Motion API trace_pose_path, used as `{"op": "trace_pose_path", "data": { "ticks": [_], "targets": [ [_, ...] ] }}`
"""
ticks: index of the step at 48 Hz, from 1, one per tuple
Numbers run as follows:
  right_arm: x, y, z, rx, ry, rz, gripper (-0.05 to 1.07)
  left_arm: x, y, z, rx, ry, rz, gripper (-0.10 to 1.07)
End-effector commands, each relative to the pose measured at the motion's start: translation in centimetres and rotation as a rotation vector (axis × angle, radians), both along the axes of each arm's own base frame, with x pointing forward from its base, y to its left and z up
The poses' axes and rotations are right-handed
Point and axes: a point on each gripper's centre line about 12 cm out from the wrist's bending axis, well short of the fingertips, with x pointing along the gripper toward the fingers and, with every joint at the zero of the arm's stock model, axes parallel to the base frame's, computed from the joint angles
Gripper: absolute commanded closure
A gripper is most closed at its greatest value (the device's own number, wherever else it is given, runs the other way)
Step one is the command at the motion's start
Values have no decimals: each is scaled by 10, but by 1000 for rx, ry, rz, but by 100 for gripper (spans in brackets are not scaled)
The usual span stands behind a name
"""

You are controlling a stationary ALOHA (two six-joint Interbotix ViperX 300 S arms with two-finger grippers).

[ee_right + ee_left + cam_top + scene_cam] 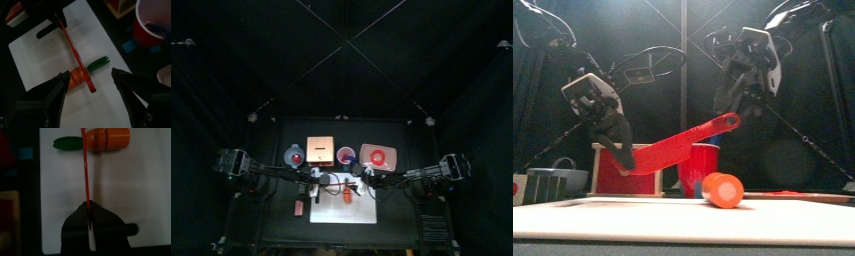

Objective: Cut carrot

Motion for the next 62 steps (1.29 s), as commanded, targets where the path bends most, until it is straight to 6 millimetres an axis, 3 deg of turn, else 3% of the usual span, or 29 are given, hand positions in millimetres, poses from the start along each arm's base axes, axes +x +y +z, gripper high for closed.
{"op": "trace_pose_path", "data": {
  "ticks": [1,19,33,49,62],
  "targets": [
    [2,-1,28,-3,-70,2,6,7,-1,10,-1,-34,-3,72],
    [9,-5,24,25,148,152,6,7,-1,10,0,-34,-4,72],
    [22,-8,2,60,190,207,6,7,-1,10,0,-34,-4,72],
    [26,-12,2,19,171,220,6,7,-1,9,0,-32,-4,72],
    [27,-14,0,-4,169,223,19,6,-1,8,0,-29,-3,72]
  ]
}}
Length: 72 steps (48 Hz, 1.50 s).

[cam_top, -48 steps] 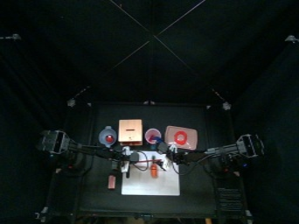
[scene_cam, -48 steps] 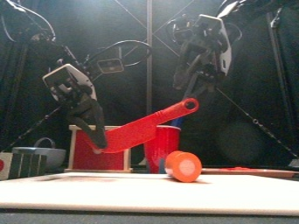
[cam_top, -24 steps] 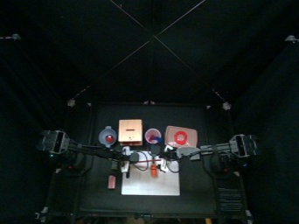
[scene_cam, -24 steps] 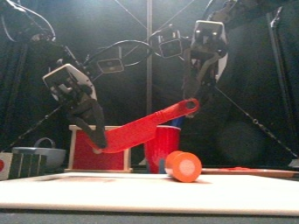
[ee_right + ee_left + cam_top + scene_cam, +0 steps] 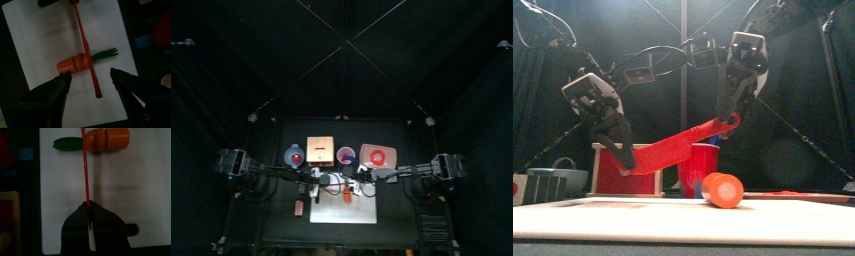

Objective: Cut carrot

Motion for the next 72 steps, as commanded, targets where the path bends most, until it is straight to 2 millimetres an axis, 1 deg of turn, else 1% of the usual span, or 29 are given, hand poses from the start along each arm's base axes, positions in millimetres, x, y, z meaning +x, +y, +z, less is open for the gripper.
{"op": "trace_pose_path", "data": {
  "ticks": [1,13,17,24,32,36,50,54,60,72],
  "targets": [
    [3,-2,14,-3,-44,-3,20,6,-1,8,-1,-31,-3,72],
    [4,-4,14,-4,-43,-7,42,5,-1,7,0,-28,-3,72],
    [5,-4,15,-4,-48,-6,47,5,-1,7,-1,-26,-1,72],
    [3,-1,12,-6,-40,2,56,6,-1,8,-1,-29,-1,72],
    [2,-1,10,-6,-40,3,69,7,-1,10,-3,-38,0,72],
    [2,-2,10,-8,-49,4,74,9,0,11,-3,-54,0,72],
    [-7,-4,5,-49,-95,21,75,13,-1,14,-9,-145,-2,70],
    [-11,-3,7,-49,-130,22,76,15,-1,17,-12,-188,-2,69],
    [-20,-2,9,-47,-153,27,76,16,-2,19,-16,-249,-5,67],
    [-38,5,1,-35,-158,40,76,21,-7,30,-23,-407,-28,67]
  ]
}}
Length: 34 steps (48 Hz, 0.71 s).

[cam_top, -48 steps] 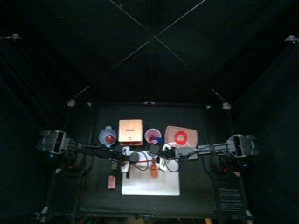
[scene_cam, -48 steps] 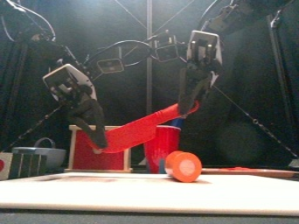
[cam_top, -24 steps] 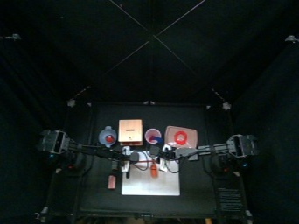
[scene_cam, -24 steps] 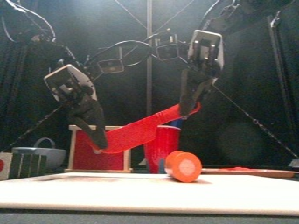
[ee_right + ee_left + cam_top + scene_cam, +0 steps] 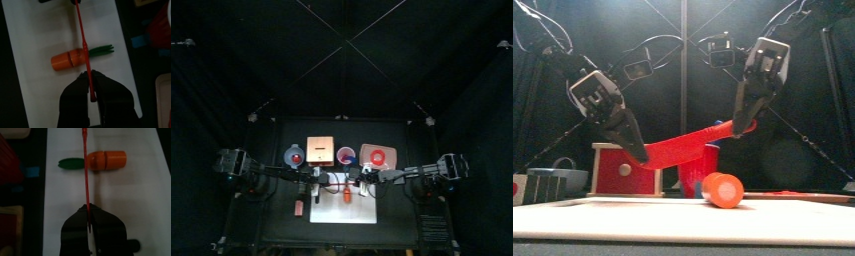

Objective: Cut carrot

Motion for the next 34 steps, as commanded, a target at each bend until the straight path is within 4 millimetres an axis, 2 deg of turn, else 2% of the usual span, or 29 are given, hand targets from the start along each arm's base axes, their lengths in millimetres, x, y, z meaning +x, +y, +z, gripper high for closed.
{"op": "trace_pose_path", "data": {
  "ticks": [1,9,23,34],
  "targets": [
    [0,2,12,9,-64,0,76,10,-5,19,-4,-130,-18,67],
    [-2,7,9,14,-67,11,76,14,-10,21,-7,-212,-39,68],
    [-7,23,3,42,-50,40,77,20,-37,3,-36,-186,-89,69],
    [-13,21,-5,43,-26,33,77,24,-38,5,-50,-198,-71,69]
  ]
}}
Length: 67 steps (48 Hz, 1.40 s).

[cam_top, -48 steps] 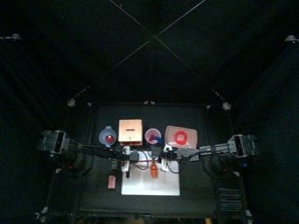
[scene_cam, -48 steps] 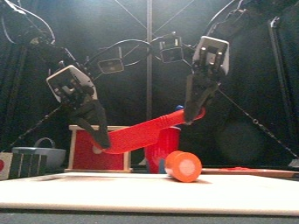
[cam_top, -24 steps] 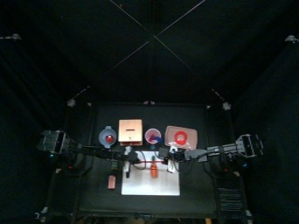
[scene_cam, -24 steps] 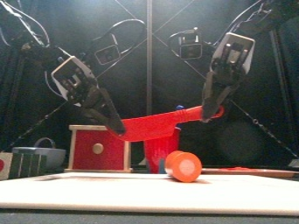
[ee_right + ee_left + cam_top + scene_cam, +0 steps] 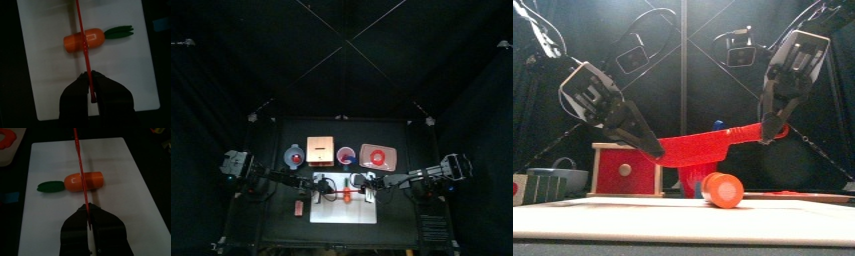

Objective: Cut carrot

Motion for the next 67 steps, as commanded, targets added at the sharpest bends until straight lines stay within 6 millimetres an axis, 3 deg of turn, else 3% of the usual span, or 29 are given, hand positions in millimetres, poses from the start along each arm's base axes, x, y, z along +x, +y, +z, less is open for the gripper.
{"op": "trace_pose_path", "data": {
  "ticks": [1,25,50,67],
  "targets": [
    [1,-3,10,9,-47,-16,77,15,-7,22,-8,-93,-14,69],
    [-8,-3,0,24,-29,-27,77,30,-9,11,-1,-76,-15,69],
    [-10,-4,-6,40,-56,-47,77,31,-7,3,-2,-57,-9,69],
    [-11,-2,-24,63,-57,-65,77,36,-8,-14,-5,-18,-1,69]
  ]
}}
